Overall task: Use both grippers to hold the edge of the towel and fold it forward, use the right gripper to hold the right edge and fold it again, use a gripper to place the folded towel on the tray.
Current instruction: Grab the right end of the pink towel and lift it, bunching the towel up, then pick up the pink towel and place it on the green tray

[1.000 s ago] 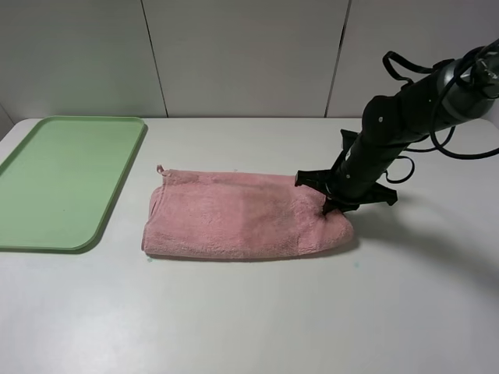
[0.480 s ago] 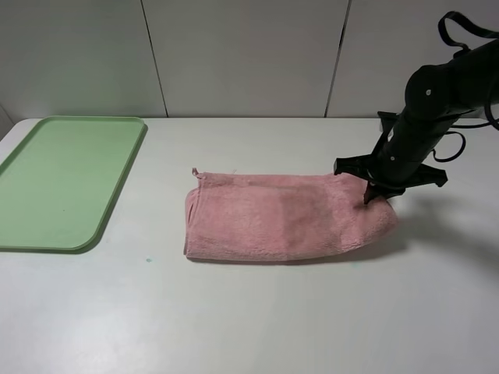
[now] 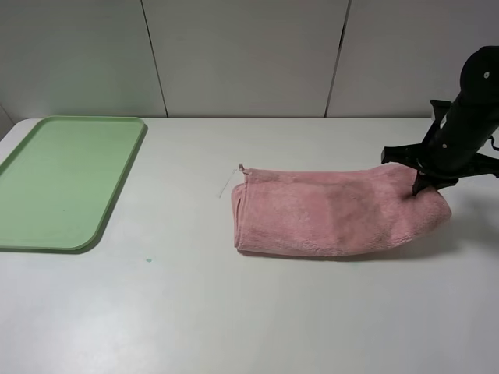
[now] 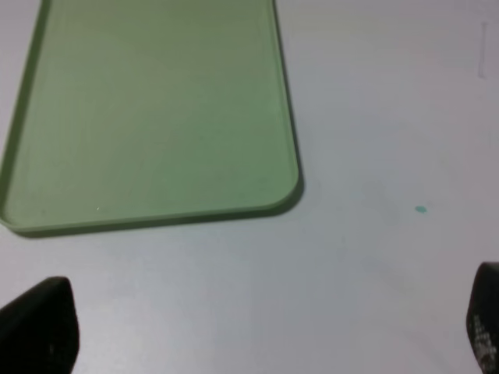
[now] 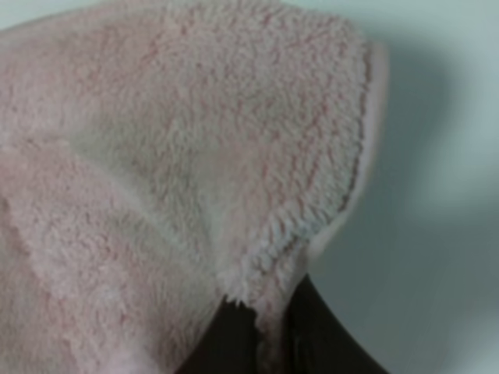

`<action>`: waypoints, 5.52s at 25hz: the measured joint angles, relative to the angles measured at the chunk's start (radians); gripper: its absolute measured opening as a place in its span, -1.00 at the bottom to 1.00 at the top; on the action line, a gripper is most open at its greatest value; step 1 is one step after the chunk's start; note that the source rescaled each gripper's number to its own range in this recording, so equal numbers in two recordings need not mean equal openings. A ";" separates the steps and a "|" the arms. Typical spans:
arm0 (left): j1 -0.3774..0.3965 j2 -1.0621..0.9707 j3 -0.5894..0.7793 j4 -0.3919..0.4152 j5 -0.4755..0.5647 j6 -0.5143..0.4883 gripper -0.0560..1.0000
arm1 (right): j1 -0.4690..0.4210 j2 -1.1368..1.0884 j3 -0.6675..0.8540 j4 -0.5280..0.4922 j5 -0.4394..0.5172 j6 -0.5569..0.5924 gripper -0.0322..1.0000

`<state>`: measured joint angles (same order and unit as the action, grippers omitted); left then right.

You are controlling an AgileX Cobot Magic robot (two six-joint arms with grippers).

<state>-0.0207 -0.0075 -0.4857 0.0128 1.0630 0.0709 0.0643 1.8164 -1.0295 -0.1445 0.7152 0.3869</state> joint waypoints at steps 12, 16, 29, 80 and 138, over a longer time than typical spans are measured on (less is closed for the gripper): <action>0.000 0.000 0.000 0.000 0.000 0.000 1.00 | -0.077 0.000 0.000 -0.051 0.009 -0.004 -0.86; 0.000 0.000 0.000 0.000 0.000 0.000 1.00 | -0.068 -0.019 0.000 -0.046 0.013 -0.004 -0.86; 0.000 0.000 0.000 0.000 0.000 0.000 1.00 | 0.104 -0.165 0.000 0.020 0.040 0.023 -0.86; 0.000 0.000 0.000 0.000 0.000 0.000 1.00 | 0.540 -0.023 0.000 0.235 -0.213 0.050 -0.86; 0.000 0.000 0.000 0.000 0.000 0.000 1.00 | 0.540 -0.173 -0.033 0.074 -0.117 -0.211 1.00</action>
<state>-0.0207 -0.0075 -0.4857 0.0128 1.0630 0.0706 0.6039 1.6438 -1.0622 -0.0710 0.5978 0.1758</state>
